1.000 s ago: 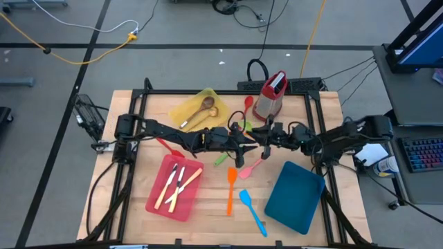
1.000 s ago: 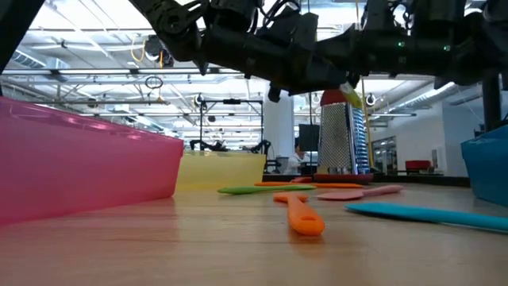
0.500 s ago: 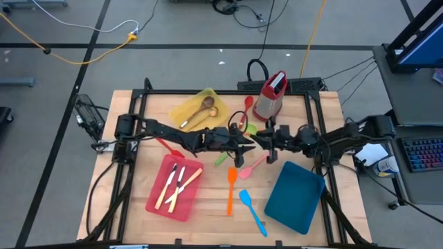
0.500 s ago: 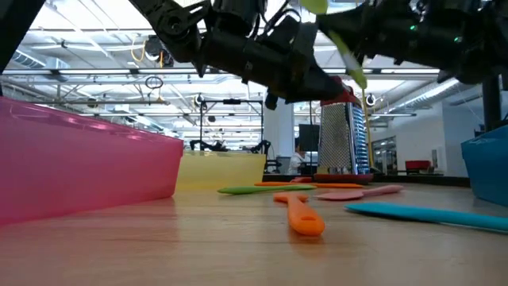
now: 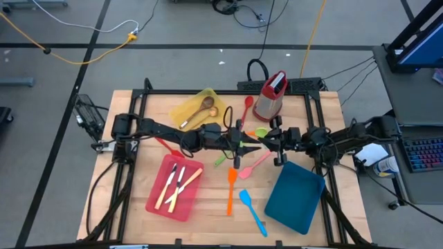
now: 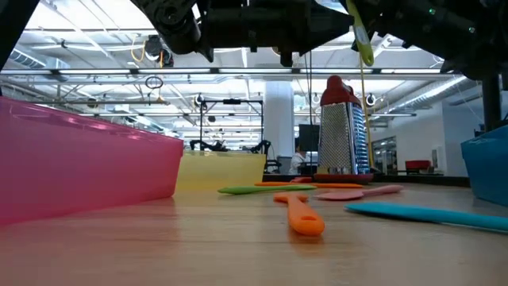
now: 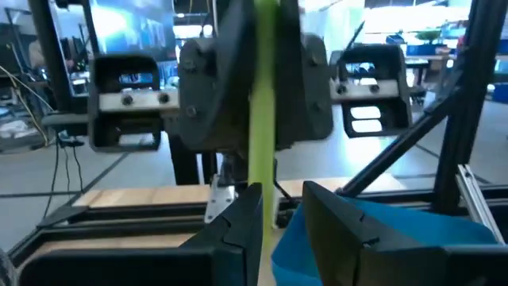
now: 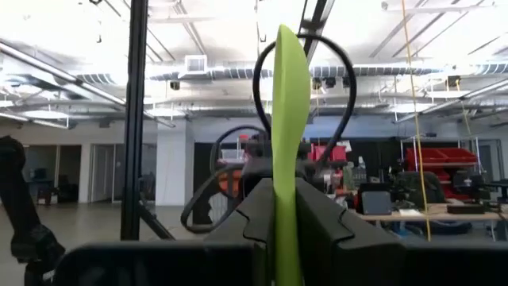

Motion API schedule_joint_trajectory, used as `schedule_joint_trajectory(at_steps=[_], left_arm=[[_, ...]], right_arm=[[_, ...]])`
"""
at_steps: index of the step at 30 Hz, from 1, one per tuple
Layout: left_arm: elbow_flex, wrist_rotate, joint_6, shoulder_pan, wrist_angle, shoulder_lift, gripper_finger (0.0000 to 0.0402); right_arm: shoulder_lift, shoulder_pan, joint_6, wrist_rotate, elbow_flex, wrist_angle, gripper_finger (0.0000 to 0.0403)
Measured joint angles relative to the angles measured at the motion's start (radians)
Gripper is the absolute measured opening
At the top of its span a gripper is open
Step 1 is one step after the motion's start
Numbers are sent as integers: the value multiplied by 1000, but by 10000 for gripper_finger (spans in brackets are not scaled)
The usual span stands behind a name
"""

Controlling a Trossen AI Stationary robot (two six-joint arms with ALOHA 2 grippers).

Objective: Pick & Place Kitchen Items
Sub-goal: Put the green serving spoon into the yellow bin

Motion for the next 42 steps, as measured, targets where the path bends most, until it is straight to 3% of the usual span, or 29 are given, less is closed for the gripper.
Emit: schedule_joint_trajectory(at_steps=[8,15,42], left_arm=[[0,0,1,3,21,0,97],[-3,-13,4,4,32,1,97],[-2,-28,35,11,119,2,88]], right_arm=[[0,-16,-2,-1,22,-22,23],[-4,-16,-28,4,127,-238,28],[-2,1,-25,1,131,-226,32]])
